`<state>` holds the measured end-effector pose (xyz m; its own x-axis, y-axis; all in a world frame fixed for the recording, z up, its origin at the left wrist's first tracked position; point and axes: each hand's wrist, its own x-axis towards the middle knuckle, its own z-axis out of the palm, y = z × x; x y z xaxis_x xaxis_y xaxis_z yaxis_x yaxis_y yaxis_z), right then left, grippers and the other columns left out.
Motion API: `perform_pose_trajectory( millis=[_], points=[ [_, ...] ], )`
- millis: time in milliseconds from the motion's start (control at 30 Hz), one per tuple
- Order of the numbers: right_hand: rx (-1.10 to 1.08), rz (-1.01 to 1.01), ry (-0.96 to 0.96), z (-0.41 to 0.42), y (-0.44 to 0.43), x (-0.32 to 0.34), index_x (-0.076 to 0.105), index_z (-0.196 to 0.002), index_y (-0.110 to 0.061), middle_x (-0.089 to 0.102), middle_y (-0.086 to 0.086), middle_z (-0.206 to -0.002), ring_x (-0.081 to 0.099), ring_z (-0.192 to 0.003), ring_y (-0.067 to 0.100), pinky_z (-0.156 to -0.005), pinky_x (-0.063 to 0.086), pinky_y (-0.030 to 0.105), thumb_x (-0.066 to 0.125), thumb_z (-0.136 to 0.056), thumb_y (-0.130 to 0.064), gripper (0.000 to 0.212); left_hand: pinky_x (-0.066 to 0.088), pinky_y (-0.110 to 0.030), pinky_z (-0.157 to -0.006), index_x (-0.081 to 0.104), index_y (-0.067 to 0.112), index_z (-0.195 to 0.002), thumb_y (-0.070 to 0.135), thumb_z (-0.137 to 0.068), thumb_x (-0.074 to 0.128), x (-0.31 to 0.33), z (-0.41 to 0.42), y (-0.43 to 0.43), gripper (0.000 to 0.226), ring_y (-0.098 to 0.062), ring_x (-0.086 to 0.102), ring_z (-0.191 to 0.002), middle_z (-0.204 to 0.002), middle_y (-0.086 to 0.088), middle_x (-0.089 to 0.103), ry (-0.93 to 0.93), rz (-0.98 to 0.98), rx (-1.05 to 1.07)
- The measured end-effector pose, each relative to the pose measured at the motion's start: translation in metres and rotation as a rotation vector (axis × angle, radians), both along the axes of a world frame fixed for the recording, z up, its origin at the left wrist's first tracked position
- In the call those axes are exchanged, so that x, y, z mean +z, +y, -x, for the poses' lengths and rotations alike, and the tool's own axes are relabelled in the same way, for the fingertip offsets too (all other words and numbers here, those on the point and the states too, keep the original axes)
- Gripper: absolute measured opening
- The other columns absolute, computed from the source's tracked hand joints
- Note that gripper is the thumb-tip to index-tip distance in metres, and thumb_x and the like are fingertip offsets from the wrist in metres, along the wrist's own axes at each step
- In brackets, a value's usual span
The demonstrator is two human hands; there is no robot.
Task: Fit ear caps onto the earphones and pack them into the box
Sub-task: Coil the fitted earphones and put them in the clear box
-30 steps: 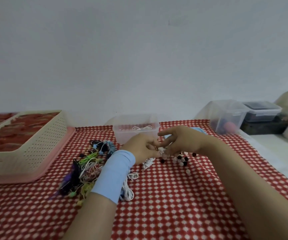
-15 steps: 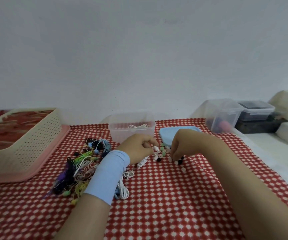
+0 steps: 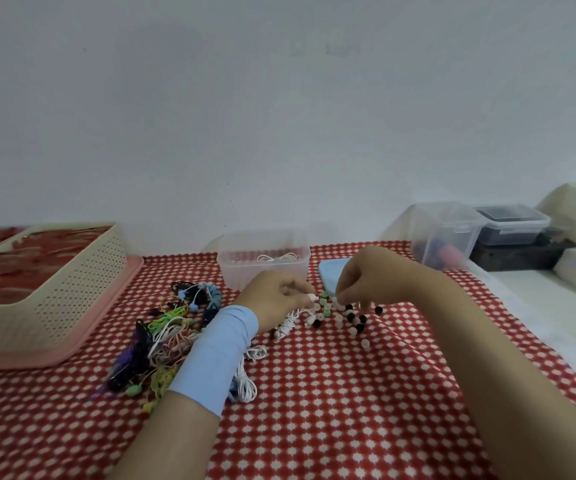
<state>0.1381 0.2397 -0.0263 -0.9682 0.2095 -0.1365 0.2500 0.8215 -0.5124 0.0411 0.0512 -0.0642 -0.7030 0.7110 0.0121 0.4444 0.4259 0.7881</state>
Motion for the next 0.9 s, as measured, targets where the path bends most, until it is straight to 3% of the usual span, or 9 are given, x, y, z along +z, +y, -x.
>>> perform_pose_trajectory(
  millis=[100,233,400,467,633,767,900],
  points=[
    [-0.013,0.272,0.144,-0.003,-0.004,0.002,0.08,-0.087,-0.016,0.079,-0.001,-0.08,0.073,-0.065,0.011,-0.053,0.052,0.021,0.079,-0.087,-0.016,0.002,0.05,-0.021,-0.092,0.071,0.024,-0.097,0.017,-0.09,0.068,0.002,0.001,-0.003,0.01,0.0,0.07,-0.089,-0.089,0.008,0.077,-0.135,-0.118,0.021],
    [-0.051,0.6,0.215,0.001,-0.012,-0.009,0.08,-0.097,-0.012,0.078,0.011,-0.086,0.066,-0.063,0.016,-0.053,0.049,0.025,0.079,-0.086,-0.016,0.012,0.055,-0.02,-0.085,0.073,0.015,-0.109,0.017,-0.089,0.07,0.002,0.007,-0.005,0.02,-0.006,0.072,-0.089,-0.093,0.001,0.077,-0.267,-0.204,0.044],
    [-0.028,0.849,0.175,0.005,-0.018,-0.015,0.077,-0.107,-0.002,0.074,0.003,-0.073,0.061,-0.057,0.01,-0.045,0.043,0.019,0.069,-0.091,-0.01,0.02,0.056,-0.025,-0.083,0.074,0.017,-0.108,0.019,-0.089,0.07,0.004,0.01,-0.009,0.019,-0.004,0.069,-0.077,-0.091,0.002,0.077,-0.329,-0.261,0.032],
    [-0.024,0.888,0.163,0.007,-0.019,-0.017,0.077,-0.108,-0.002,0.076,0.006,-0.083,0.061,-0.06,0.011,-0.045,0.042,0.019,0.07,-0.089,-0.011,0.023,0.054,-0.028,-0.088,0.074,0.018,-0.109,0.019,-0.09,0.07,0.004,0.011,-0.011,0.019,-0.004,0.071,-0.081,-0.093,0.001,0.077,-0.311,-0.254,0.009],
    [-0.003,0.946,0.141,0.009,-0.016,-0.019,0.078,-0.107,-0.002,0.077,0.011,-0.094,0.062,-0.063,0.013,-0.044,0.042,0.02,0.075,-0.077,-0.019,0.035,0.053,-0.037,-0.097,0.075,0.017,-0.109,0.018,-0.09,0.069,0.004,0.012,-0.014,0.02,-0.021,0.071,-0.102,-0.097,-0.004,0.077,-0.326,-0.275,-0.022],
    [-0.011,0.984,0.107,0.01,-0.015,-0.02,0.079,-0.103,-0.005,0.075,0.012,-0.094,0.063,-0.065,0.014,-0.045,0.041,0.02,0.076,-0.077,-0.018,0.029,0.057,-0.03,-0.088,0.075,0.012,-0.106,0.014,-0.09,0.069,0.006,0.011,-0.014,0.017,-0.021,0.071,-0.093,-0.096,-0.007,0.077,-0.349,-0.304,-0.03],
    [-0.015,1.038,0.1,0.01,-0.015,-0.02,0.081,-0.099,-0.008,0.075,0.011,-0.096,0.064,-0.066,0.012,-0.045,0.042,0.018,0.076,-0.076,-0.017,0.025,0.057,-0.031,-0.089,0.073,0.006,-0.111,0.011,-0.09,0.068,0.007,0.009,-0.013,0.022,-0.019,0.068,-0.092,-0.1,-0.013,0.075,-0.399,-0.358,-0.036]
  ],
)
